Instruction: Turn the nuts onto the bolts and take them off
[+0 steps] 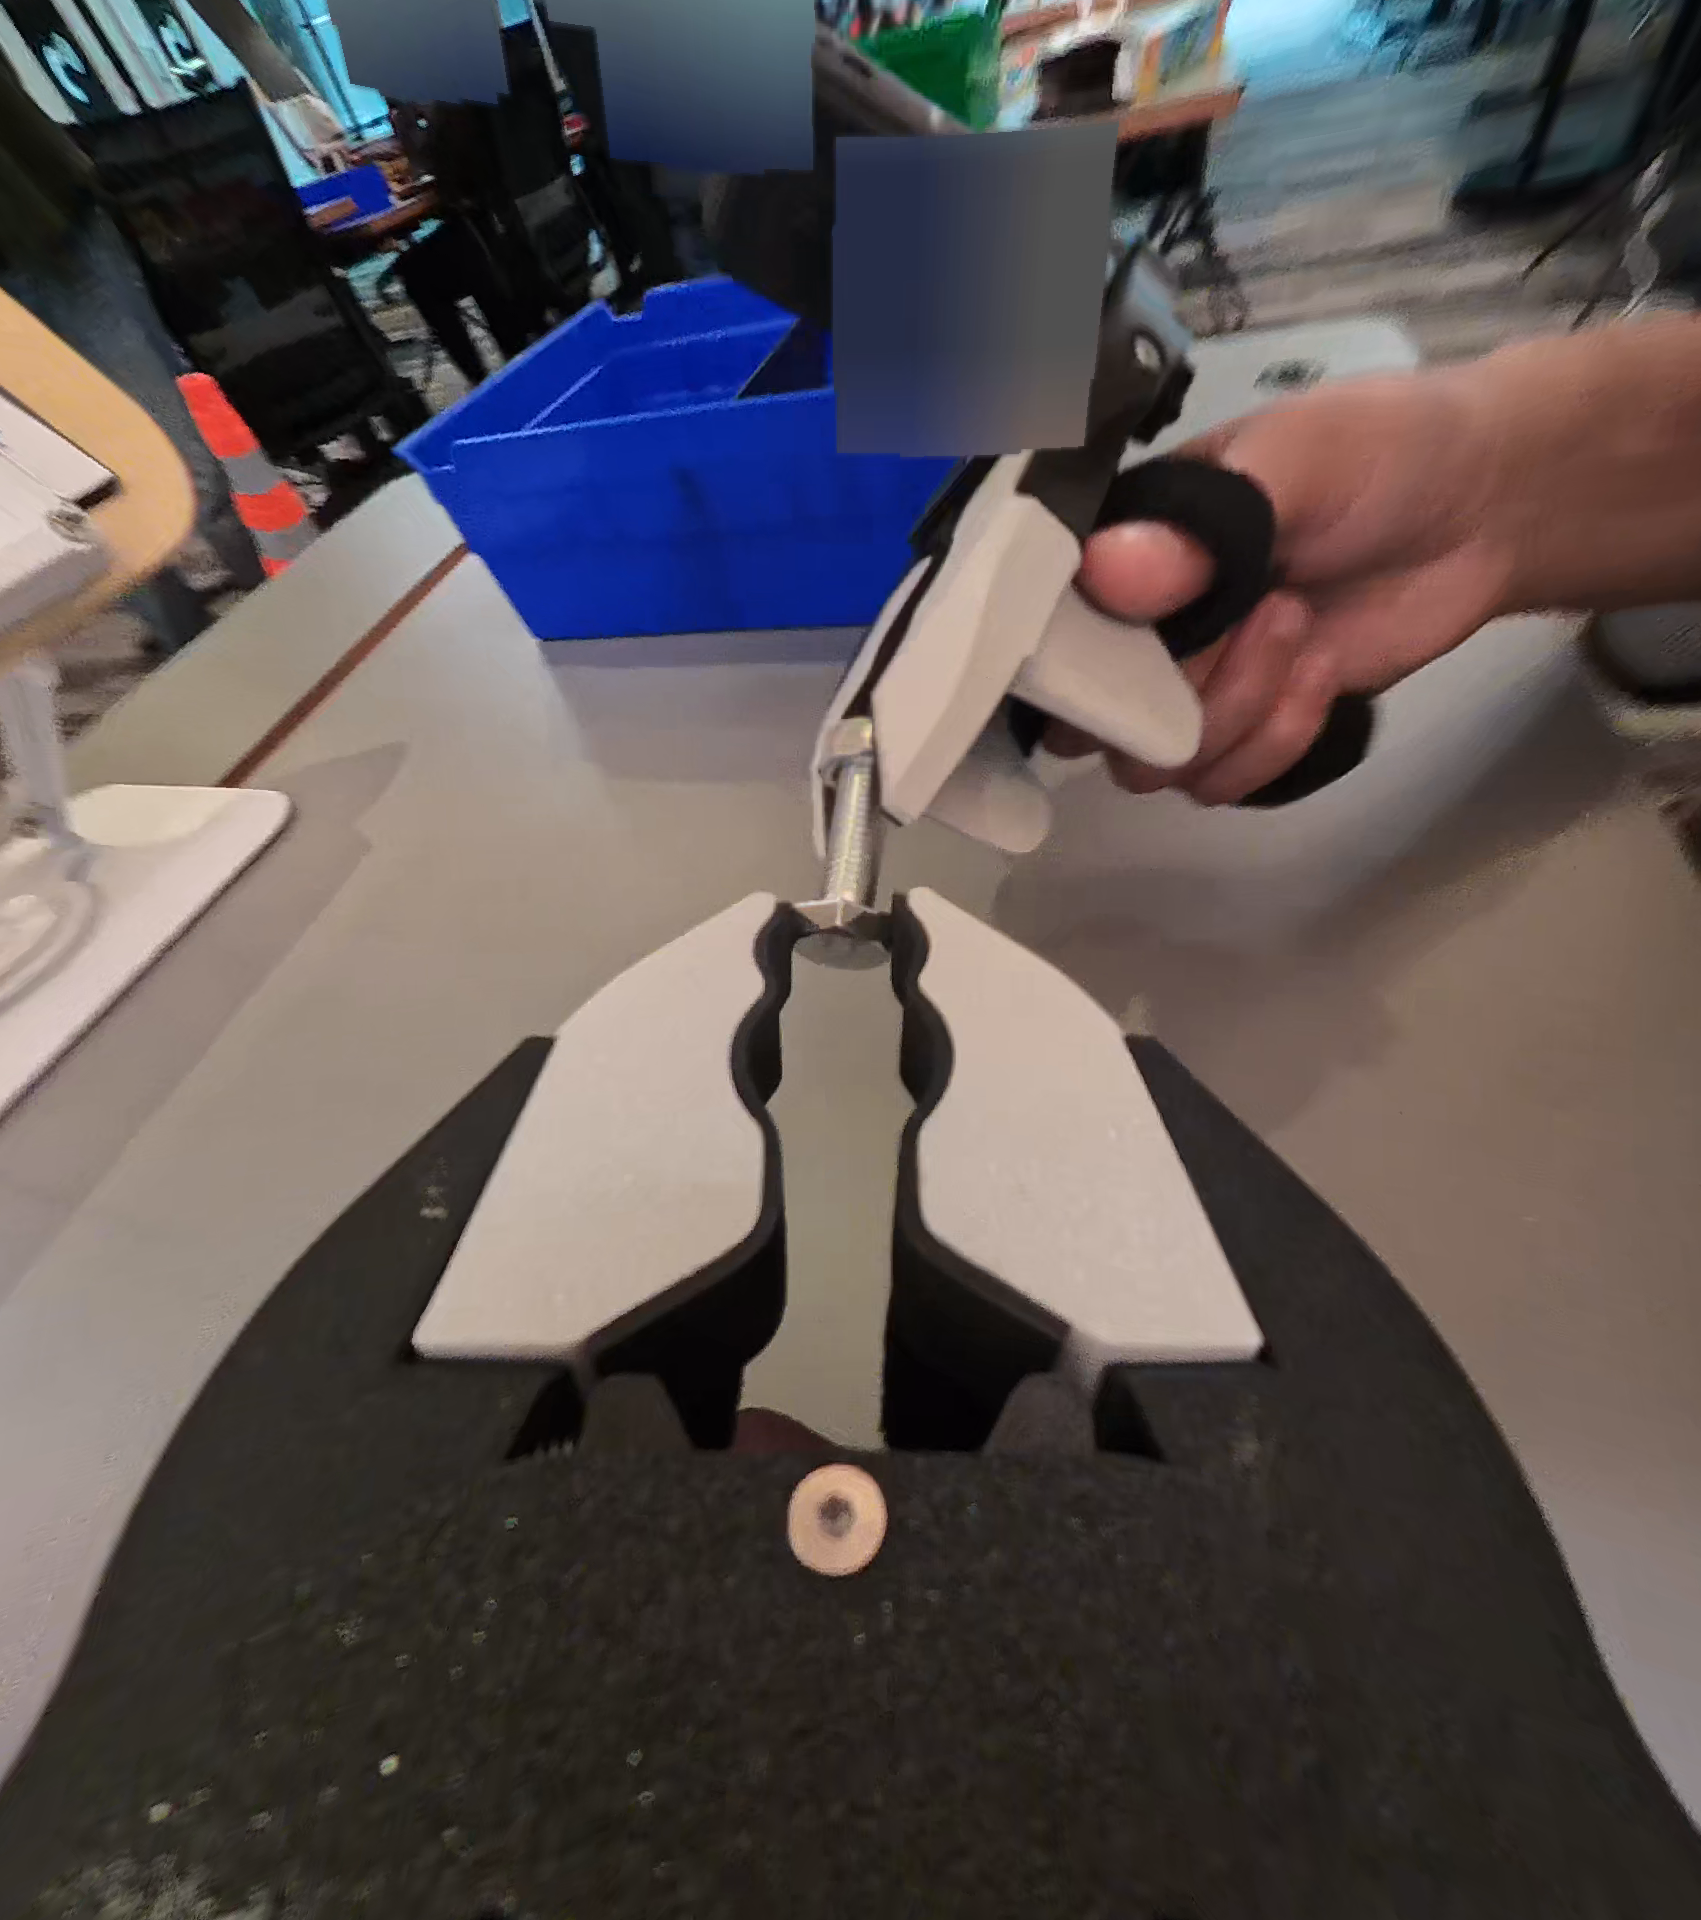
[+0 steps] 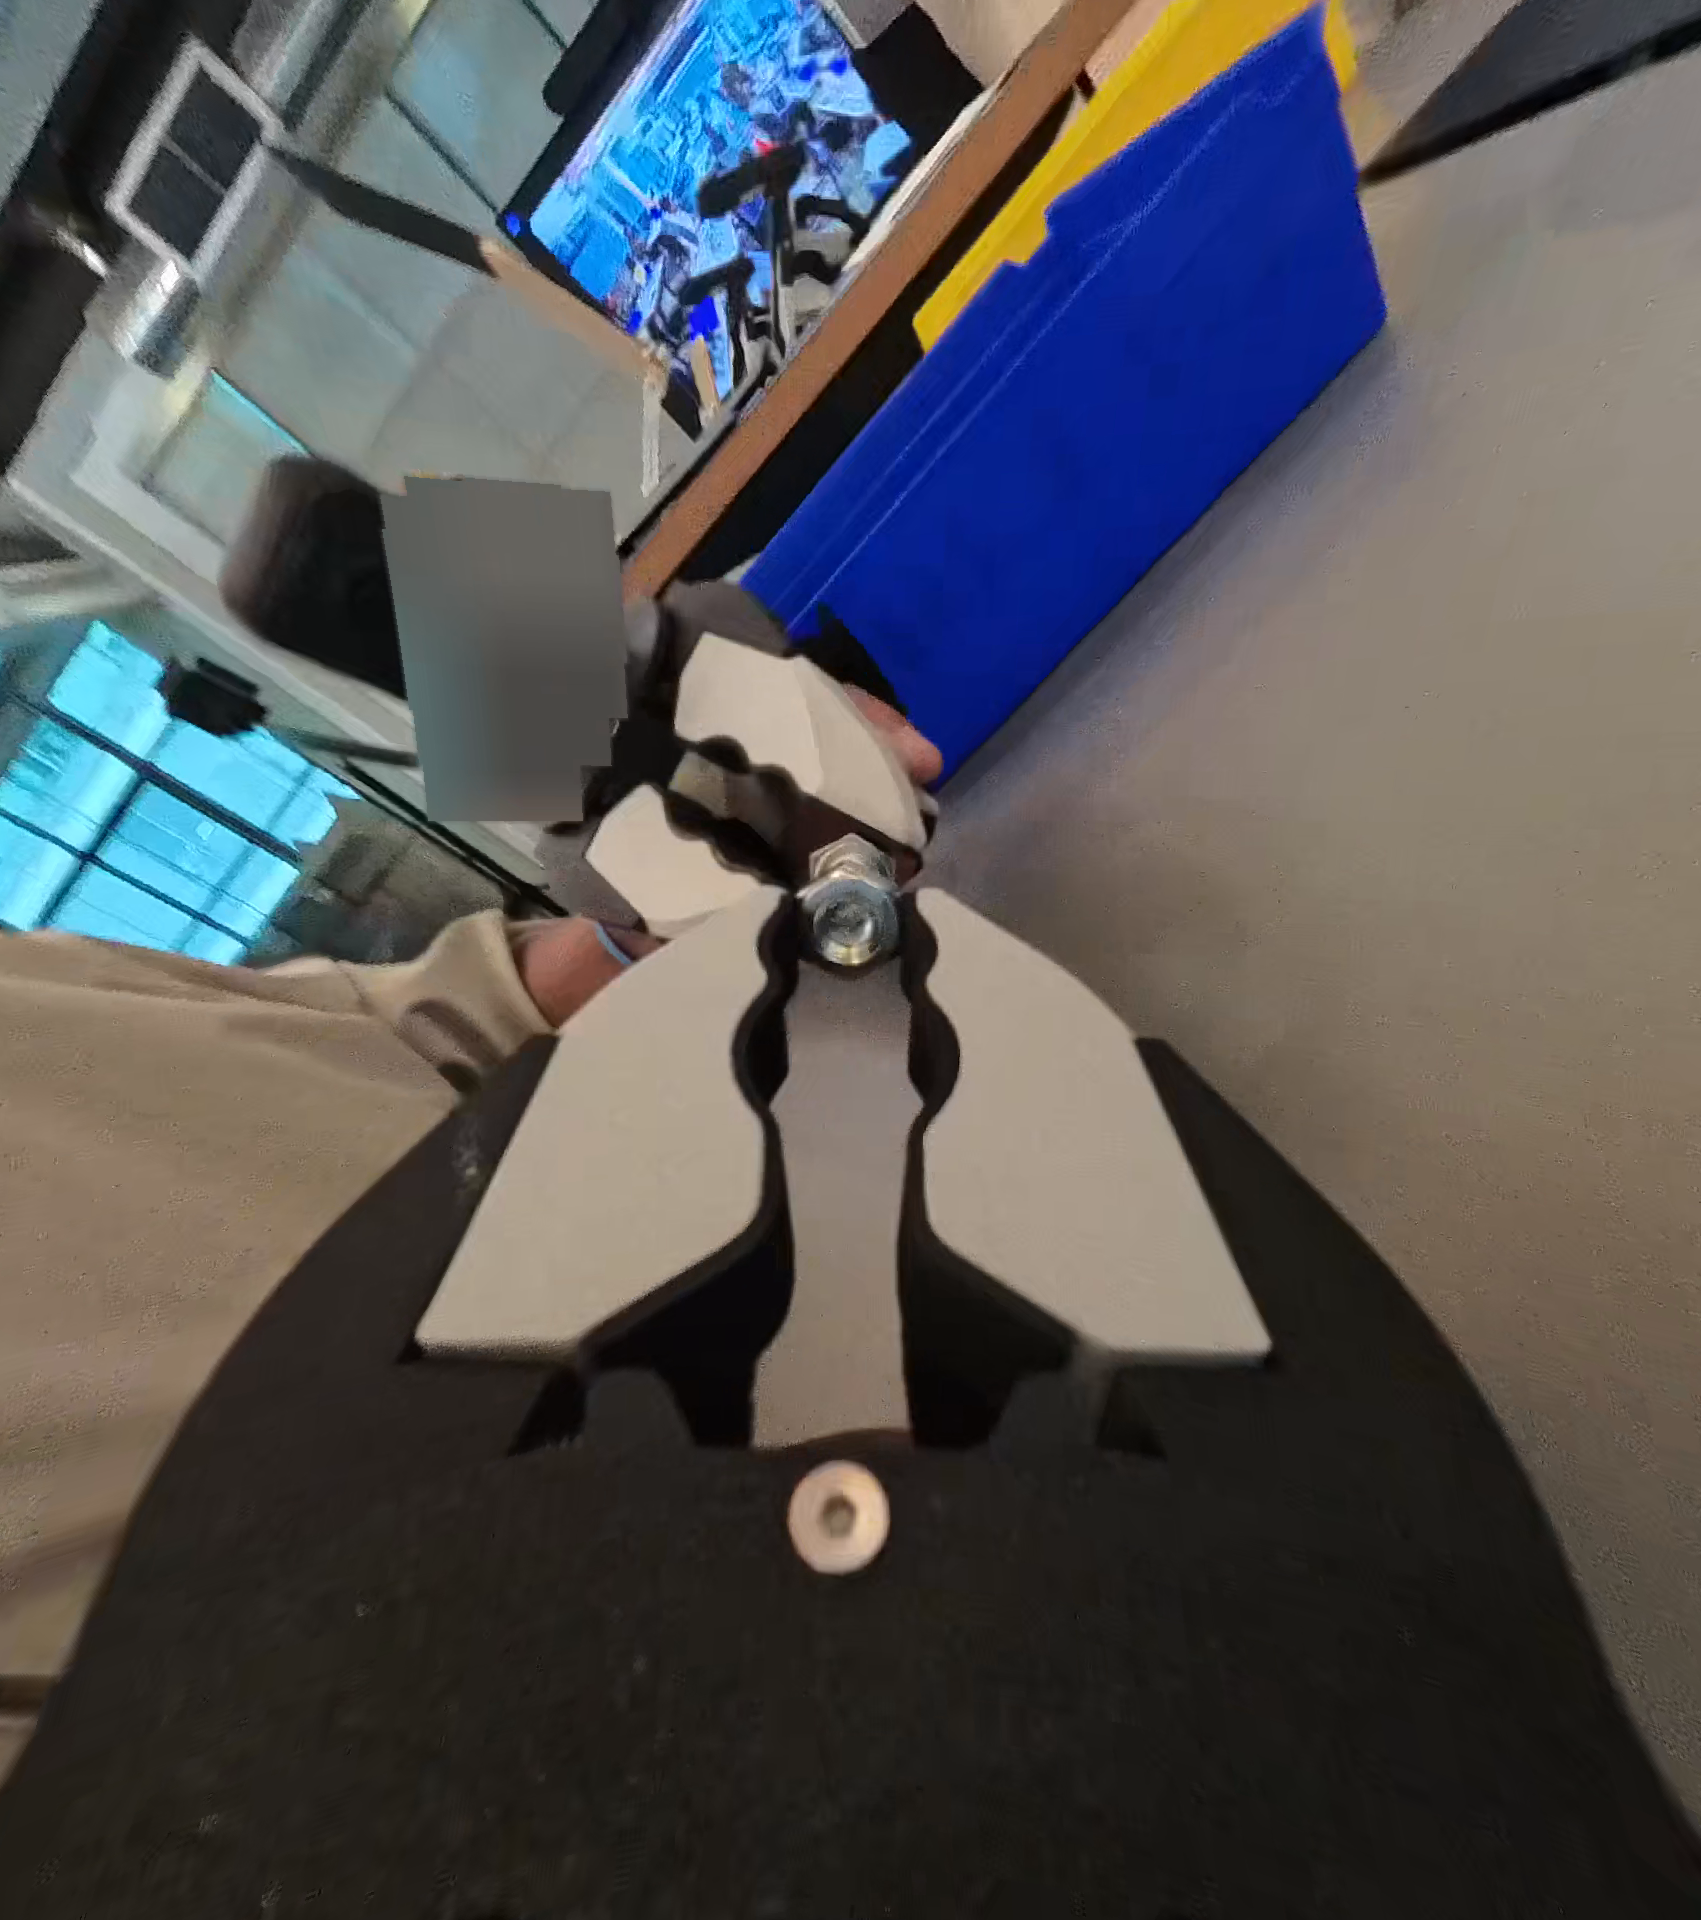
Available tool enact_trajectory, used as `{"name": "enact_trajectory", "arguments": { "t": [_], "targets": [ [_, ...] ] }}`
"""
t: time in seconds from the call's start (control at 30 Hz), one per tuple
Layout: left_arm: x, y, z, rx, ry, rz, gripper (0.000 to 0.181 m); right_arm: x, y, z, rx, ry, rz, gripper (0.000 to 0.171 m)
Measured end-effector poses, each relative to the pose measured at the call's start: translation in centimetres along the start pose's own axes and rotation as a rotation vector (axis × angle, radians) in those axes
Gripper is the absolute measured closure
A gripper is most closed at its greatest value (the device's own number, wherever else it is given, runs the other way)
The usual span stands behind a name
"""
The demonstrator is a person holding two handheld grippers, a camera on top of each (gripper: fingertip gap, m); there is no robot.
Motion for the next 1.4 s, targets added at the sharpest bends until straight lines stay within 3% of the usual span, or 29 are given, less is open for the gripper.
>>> {"name": "enact_trajectory", "arguments": {
  "t": [0.17, 0.37, 0.53, 0.6, 0.73, 0.93, 1.1, 1.23, 1.4],
  "targets": [
    [-0.9, 0.7, -0.2, 0.260, 0.297, -0.182, 0.164, -1.0, 0.6, 2.1, 0.008, 0.547, 0.088, 0.153],
    [-1.4, 0.6, -1.8, 0.632, 0.568, -0.311, 0.164, -0.8, 1.6, 4.9, -0.115, 1.163, 0.213, 0.153],
    [-1.3, 0.6, -2.5, 0.892, 0.758, -0.402, 0.164, -0.8, 1.8, 6.6, -0.159, 1.416, 0.198, 0.153],
    [-1.2, 0.6, -2.2, 0.855, 0.739, -0.411, 0.164, -1.0, 1.6, 6.3, -0.109, 1.420, 0.211, 0.152],
    [-1.3, 0.9, -1.9, 0.749, 0.653, -0.364, 0.164, -1.0, 1.5, 5.7, -0.146, 1.196, 0.205, 0.152],
    [-1.5, 1.3, -2.6, 0.846, 0.666, -0.366, 0.164, -0.5, 2.1, 6.7, -0.219, 1.211, 0.102, 0.153],
    [-1.5, 1.6, -1.1, 0.697, 0.635, -0.384, 0.164, -2.1, 2.6, 5.0, -0.028, 1.117, 0.106, 0.153],
    [-1.7, 2.4, 1.8, 0.183, 0.497, -0.278, 0.163, -2.3, 2.9, 2.3, 0.276, 0.878, 0.050, 0.153],
    [-1.8, 2.9, 1.0, -0.282, 0.295, -0.082, 0.164, -0.3, 2.8, 0.2, 0.646, 0.666, -0.108, 0.153]
  ]
}}
Point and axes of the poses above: each gripper's, where its closed fingertips meet, y back along the fingers, x out of its underside, z = x × y across the jaws, the point moved 5 cm from there along y, back along the fingers, and after that the axes turned 9 degrees about x, right-handed, at the moved point
